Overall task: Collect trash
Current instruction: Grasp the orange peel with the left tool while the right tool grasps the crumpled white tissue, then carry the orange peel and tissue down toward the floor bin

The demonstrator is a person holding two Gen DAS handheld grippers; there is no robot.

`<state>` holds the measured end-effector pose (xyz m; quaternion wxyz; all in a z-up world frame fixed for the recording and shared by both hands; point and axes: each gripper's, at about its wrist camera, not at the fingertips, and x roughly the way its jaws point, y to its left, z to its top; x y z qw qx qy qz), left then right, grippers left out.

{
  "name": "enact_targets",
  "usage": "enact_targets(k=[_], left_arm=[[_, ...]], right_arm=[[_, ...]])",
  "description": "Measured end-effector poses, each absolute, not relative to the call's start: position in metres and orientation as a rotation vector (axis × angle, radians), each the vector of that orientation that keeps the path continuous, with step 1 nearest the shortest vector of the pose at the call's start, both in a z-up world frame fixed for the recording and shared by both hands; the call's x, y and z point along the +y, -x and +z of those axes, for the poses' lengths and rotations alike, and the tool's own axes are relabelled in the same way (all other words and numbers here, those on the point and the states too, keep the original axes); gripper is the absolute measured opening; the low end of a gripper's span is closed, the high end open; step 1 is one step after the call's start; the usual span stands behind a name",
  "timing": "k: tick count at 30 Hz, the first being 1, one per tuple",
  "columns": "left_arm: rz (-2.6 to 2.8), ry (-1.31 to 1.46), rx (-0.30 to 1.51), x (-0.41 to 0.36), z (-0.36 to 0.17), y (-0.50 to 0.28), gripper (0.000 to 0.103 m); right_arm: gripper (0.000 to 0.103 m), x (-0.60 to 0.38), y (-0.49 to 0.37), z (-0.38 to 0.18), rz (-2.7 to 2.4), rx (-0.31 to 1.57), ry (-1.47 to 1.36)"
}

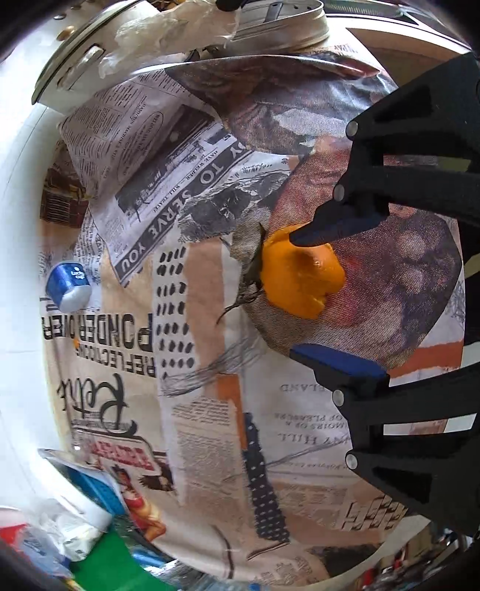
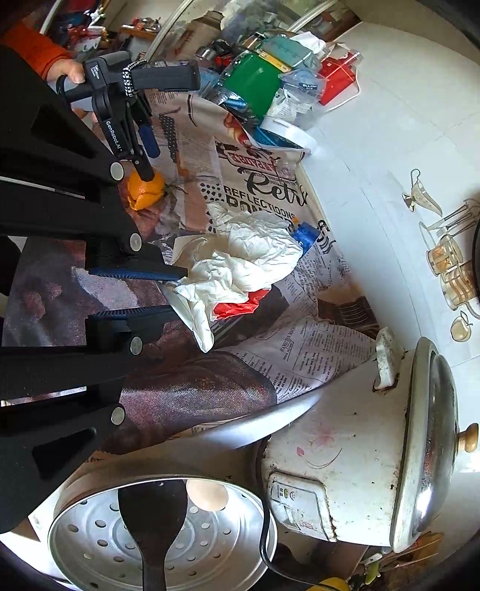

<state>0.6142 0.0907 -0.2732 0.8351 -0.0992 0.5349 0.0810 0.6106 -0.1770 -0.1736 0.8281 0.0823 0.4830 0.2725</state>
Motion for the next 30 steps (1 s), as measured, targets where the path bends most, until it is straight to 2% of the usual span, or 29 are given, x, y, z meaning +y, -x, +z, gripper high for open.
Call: enact_targets(k=[6,9,13,22,30], left_arm=[[0.173,0.306,1.137,0.09,-0.291,-0.617,0.053],[0.171,0.337,1.105,0.087,-0.29,-0.617,0.039],[0.153,0.317,1.081,0.079,-0.282,-0.616,0.012],[0.13,0.286,0.984,0.08,-0.231,-0.575,0.009],[0.085,0.17,0.88,0.081,-0.184,-0.49,0.009]], right_arm=[[0.012,-0.175,-0.609,-0.181,0.618,1.049,-0.146],[0.012,-0.178,-0.606,-0.18,0.624,1.053,-0.142],[0.012,-0.183,-0.601,-0.179,0.618,1.052,-0.137],[0.012,-0.181,-0.574,-0.169,0.603,1.035,-0.141],[0.012,-0.163,-0.508,-0.15,0.587,0.979,-0.138]])
